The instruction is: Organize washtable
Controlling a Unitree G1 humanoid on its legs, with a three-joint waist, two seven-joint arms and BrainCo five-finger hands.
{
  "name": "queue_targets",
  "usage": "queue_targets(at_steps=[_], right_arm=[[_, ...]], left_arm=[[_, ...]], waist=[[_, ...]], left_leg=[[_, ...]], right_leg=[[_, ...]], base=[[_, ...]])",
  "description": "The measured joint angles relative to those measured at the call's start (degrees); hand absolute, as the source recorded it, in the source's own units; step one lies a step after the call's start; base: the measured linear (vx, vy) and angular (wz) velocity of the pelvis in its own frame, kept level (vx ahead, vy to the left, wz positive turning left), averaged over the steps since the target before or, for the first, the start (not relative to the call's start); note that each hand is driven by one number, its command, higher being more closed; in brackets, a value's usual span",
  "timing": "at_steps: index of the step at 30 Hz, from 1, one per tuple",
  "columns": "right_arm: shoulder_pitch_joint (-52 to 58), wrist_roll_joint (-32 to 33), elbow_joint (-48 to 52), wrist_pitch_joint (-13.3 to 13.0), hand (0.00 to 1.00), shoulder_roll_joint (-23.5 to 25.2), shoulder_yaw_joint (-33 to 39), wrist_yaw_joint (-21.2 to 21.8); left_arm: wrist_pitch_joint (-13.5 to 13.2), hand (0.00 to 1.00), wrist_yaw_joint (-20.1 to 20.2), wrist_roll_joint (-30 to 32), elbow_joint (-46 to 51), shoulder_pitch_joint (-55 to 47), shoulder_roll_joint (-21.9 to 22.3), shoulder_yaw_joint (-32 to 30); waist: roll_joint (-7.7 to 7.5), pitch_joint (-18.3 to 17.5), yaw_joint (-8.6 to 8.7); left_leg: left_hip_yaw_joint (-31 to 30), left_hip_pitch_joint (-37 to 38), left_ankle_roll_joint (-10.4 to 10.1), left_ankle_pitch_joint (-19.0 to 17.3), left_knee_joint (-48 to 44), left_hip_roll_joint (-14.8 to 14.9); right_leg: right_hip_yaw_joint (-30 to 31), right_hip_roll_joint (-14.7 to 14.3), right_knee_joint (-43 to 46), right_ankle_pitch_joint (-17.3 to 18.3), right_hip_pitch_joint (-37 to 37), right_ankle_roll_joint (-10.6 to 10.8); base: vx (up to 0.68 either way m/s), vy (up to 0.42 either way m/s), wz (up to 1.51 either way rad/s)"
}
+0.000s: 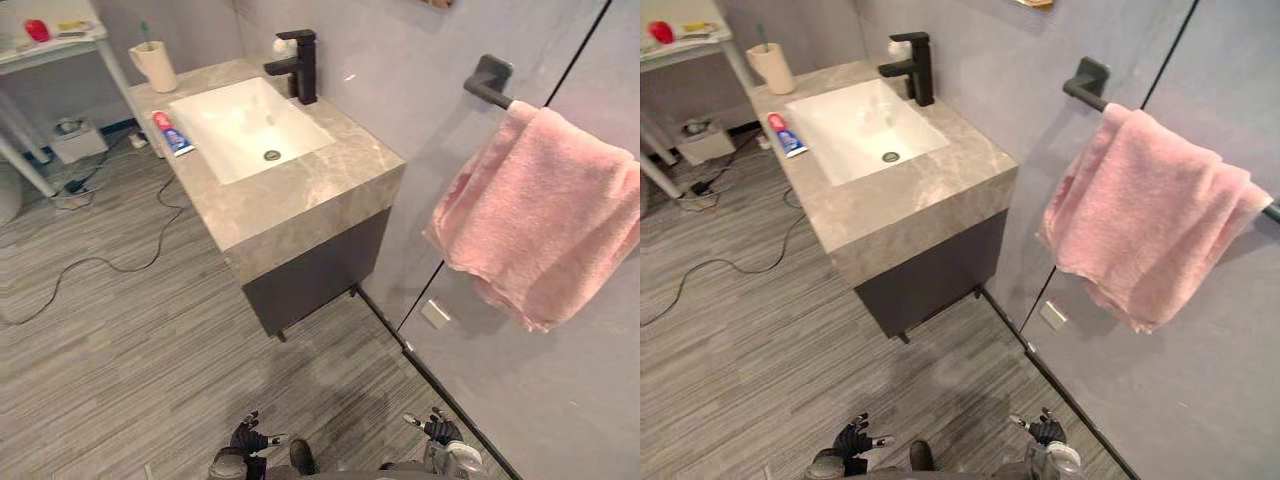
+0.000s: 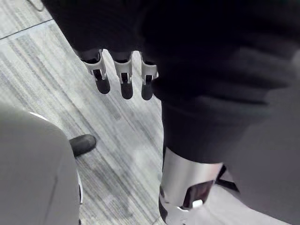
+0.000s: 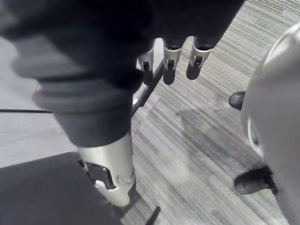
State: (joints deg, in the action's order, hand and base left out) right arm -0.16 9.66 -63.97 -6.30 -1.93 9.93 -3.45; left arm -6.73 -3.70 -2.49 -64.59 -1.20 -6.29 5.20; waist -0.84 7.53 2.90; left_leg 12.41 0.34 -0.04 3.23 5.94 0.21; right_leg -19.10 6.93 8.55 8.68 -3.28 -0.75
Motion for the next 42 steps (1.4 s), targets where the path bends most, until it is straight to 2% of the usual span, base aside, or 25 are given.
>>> queue_targets(at_steps=[1,6,8,12,14,15,16,17,18,20,22,23,24,25,26,27,28,29,30,31,32,34,37,41,42], right_arm=[[-0.01,0.0,-0.38,0.02,0.0,0.07,-0.58,0.01],[0.66,1.54,-1.04,-0.1,0.0,0.31,1.14,0.05],[0.66,2.36,-2.29,-0.07,0.0,0.14,2.91,-0.04],[0.57,3.26,-1.07,-0.09,0.0,0.17,3.89,-0.15],[-0.92,3.21,0.38,-0.13,0.0,0.35,3.71,-0.24],[-1.96,3.12,0.72,-0.29,0.0,0.19,3.34,-0.26],[-2.54,3.11,0.67,-0.65,0.0,-0.35,3.19,-0.26],[-3.2,3.1,0.22,-0.96,0.0,-0.19,2.91,-0.34],[-4.56,2.85,-1.15,-0.79,0.0,0.49,1.66,-0.07],[-4.18,1.99,-1.75,-0.8,0.0,1.45,0.93,-0.1],[-3.65,1.69,-2.59,-0.7,0.0,1.33,0.87,-0.12],[-3.49,1.66,-2.56,-0.69,0.0,1.35,0.85,-0.1],[-3.34,1.58,-2.41,-0.6,0.0,1.42,0.8,-0.1],[-3.32,1.58,-2.09,-0.32,0.0,1.47,0.53,-0.1],[-3.39,1.57,-2.01,-0.18,0.0,1.47,0.09,-0.1],[-3.41,1.59,-1.27,-0.17,0.0,1.33,-0.55,-0.05],[-3.4,1.6,-0.67,-0.25,0.0,1.26,-0.86,-0.04],[-3.15,1.71,0.82,-0.49,0.0,0.76,-1.6,-0.04],[-3.03,1.8,1.16,-0.69,0.0,0.32,-2.05,0.03],[-3.17,2.05,1.4,-1.14,0.0,0.96,-3.2,-0.02],[-2.79,2.19,1.96,-1.43,0.0,0.45,-3.11,0.02],[-2.71,2.25,1.83,-1.87,0.0,-0.09,-3.26,0.0],[-1.01,2.77,2.42,-2.24,0.0,0.51,-2.69,-0.04],[0.59,2.78,3.78,-1.92,0.0,1.64,-1.47,0.22],[0.45,2.16,4.76,-1.86,0.0,0.49,-1.57,0.53]], left_arm=[[-0.05,0.0,-0.02,0.02,-0.01,0.41,-0.32,-0.87],[-0.32,0.0,-0.06,-0.08,0.37,0.36,0.49,-3.84],[-0.87,0.0,-0.12,-1.25,1.35,0.4,0.66,-6.0],[-1.02,0.0,-0.21,-3.71,2.22,1.42,0.69,-10.6],[-1.38,0.0,-0.25,-4.7,3.03,2.03,0.48,-13.46],[-1.48,0.0,-0.51,-4.93,3.72,2.35,0.31,-15.0],[-1.48,0.0,-0.64,-5.7,3.84,2.55,0.04,-14.97],[-1.42,0.0,-0.92,-5.83,3.58,3.54,-0.48,-14.83],[-1.41,0.0,-1.5,-5.82,3.49,4.19,-1.17,-14.77],[-1.13,0.0,-1.8,-5.83,2.98,3.73,-2.11,-14.76],[-1.05,0.0,-1.84,-5.8,2.93,2.95,-2.35,-13.9],[-1.07,0.0,-1.84,-5.75,2.93,2.96,-2.29,-12.8],[-1.08,0.0,-1.73,-5.41,2.93,2.96,-2.55,-10.5],[-1.09,0.0,-1.6,-4.98,2.94,2.83,-2.88,-8.55],[-1.08,0.0,-1.62,-4.58,2.94,2.63,-3.05,-7.76],[-1.06,0.0,-1.49,-3.77,2.94,2.47,-3.31,-6.13],[-1.05,0.0,-1.36,-3.39,2.89,2.33,-3.4,-5.07],[-1.02,0.0,-1.26,-3.01,2.6,2.4,-3.12,-2.68],[-1.02,0.0,-1.2,-2.75,2.58,2.56,-2.68,-1.93],[-1.21,0.0,-1.12,-2.09,2.16,3.19,-2.68,-0.97],[-0.99,0.0,-0.26,-1.26,1.4,4.4,-1.78,0.29],[-0.59,0.0,-0.09,-1.13,0.91,4.77,-1.17,0.42],[-0.8,0.0,0.34,0.04,0.93,6.32,-0.27,3.32],[-0.99,0.0,1.4,4.47,1.14,5.12,1.69,2.21],[-0.85,0.0,1.5,4.75,1.35,4.14,3.71,-0.33]], waist=[[-0.94,0.51,-0.35],[-0.91,1.44,-0.5],[-1.2,1.9,-0.8],[-2.72,3.13,-3.98],[-3.91,4.49,-4.0],[-3.98,4.78,-4.39],[-2.63,5.04,-4.79],[-3.73,5.83,-4.72],[-4.67,6.32,-5.45],[-5.09,6.15,-6.59],[-4.71,5.99,-6.56],[-4.67,5.92,-6.37],[-4.4,5.77,-6.13],[-4.4,5.75,-5.6],[-4.38,5.76,-5.24],[-4.19,5.79,-4.64],[-4.01,5.8,-4.07],[-3.14,5.92,-2.76],[-2.53,5.83,-2.29],[-4.33,6.25,-2.27],[-2.92,6.48,-1.42],[-2.79,6.22,-1.03],[-2.27,5.87,0.46],[-3.79,4.79,1.13],[-1.36,4.3,0.8]], left_leg=[[-0.25,-0.68,0.2,0.39,0.0,-0.69],[-1.55,-4.15,0.06,0.79,-3.43,-0.27],[6.19,-9.97,1.32,-0.22,-11.83,3.3],[12.93,-12.45,4.02,-4.1,-17.39,4.35],[12.82,-16.4,3.43,-5.3,-23.72,6.48],[11.71,-19.35,2.95,-5.02,-26.89,10.42],[11.73,-19.98,0.71,-4.26,-28.01,13.49],[12.16,-19.96,0.94,-6.24,-29.03,11.53],[13.51,-20.43,1.55,-8.59,-29.9,10.37],[13.73,-20.38,2.24,-12.14,-32.16,8.5],[13.89,-20.5,4.79,-18.03,-37.11,5.82],[13.92,-20.1,5.45,-18.48,-36.72,4.71],[13.93,-18.97,6.11,-18.89,-35.11,2.63],[13.94,-16.77,6.08,-18.78,-32.01,0.4],[13.83,-15.27,6.06,-18.46,-29.99,-0.72],[13.44,-11.42,6.45,-16.86,-24.79,-2.82],[12.7,-9.15,6.7,-15.74,-21.68,-4.07],[11.09,-3.85,4.52,-13.79,-14.65,-6.09],[11.17,-2.15,1.28,-14.1,-12.7,-6.13],[11.44,-1.85,0.23,-16.27,-16.5,-5.66],[11.99,0.0,7.19,-16.68,-17.32,-3.24],[10.74,3.79,6.73,-15.91,-14.73,-3.76],[6.25,8.47,6.21,-15.64,-10.31,-5.12],[3.14,13.88,2.67,-17.71,-12.52,-9.09],[3.91,11.84,0.95,-18.92,-18.88,-7.63]], right_leg=[[-0.12,0.05,-1.5,-0.17,-1.01,2.94],[-12.56,1.52,-2.05,0.48,-3.49,5.46],[-20.24,1.93,-1.54,-0.64,-6.02,5.74],[-24.92,5.37,0.57,-0.78,-8.4,5.95],[-25.13,8.69,2.57,-0.69,-8.33,6.05],[-24.33,10.12,2.17,-0.63,-8.35,6.51],[-22.98,10.35,1.25,-0.28,-9.1,9.21],[-21.96,11.87,0.39,-0.57,-9.79,10.59],[-20.15,12.37,-1.09,-2.39,-9.37,9.66],[-18.65,12.16,-2.45,-6.15,-10.9,10.77],[-17.79,16.2,1.67,-7.62,-11.82,12.9],[-16.95,18.08,5.06,-7.81,-10.51,12.33],[-14.42,21.27,13.99,-7.72,-6.76,7.4],[-10.15,22.75,24.73,-4.89,-1.86,-0.29],[-6.18,21.77,29.16,-3.39,0.68,-0.06],[1.81,16.86,35.12,0.11,5.11,3.54],[4.16,13.77,36.96,2.1,6.84,4.66],[4.85,7.31,38.46,6.02,10.32,3.06],[4.26,4.6,37.4,7.09,11.95,1.79],[2.66,2.83,33.98,9.23,14.85,1.27],[0.69,2.35,31.44,10.01,17.48,4.41],[2.02,-0.82,19.97,7.82,18.01,3.33],[2.05,-6.54,7.8,-2.13,21.6,1.09],[1.03,-8.95,8.18,-9.63,19.14,-10.23],[0.39,-8.84,8.16,-8.92,18.2,-10.81]], base=[[-0.14,-0.025,1.09],[-0.05,-0.013,1.03],[0.06,-0.015,1.61],[0.07,0.103,0.95],[-0.01,0.093,0.43],[-0.02,0.107,-0.05],[0.02,0.19,0.02],[0.16,0.398,-0.04],[0.24,0.42,-0.05],[0.3,0.333,-0.13],[0.31,0.324,0.19],[0.24,0.389,0.32],[0.21,0.377,0.26],[0.21,0.366,0.22],[0.21,0.331,0.13],[0.16,0.247,0.08],[0.22,0.319,0.33],[0.17,0.227,0.38],[0.24,0.217,0.43],[0.28,0.006,0.33],[0.31,-0.044,0.29],[0.36,-0.033,0.26],[0.38,0.079,0.67],[0.46,0.009,0.76],[0.49,0.058,0.18]])
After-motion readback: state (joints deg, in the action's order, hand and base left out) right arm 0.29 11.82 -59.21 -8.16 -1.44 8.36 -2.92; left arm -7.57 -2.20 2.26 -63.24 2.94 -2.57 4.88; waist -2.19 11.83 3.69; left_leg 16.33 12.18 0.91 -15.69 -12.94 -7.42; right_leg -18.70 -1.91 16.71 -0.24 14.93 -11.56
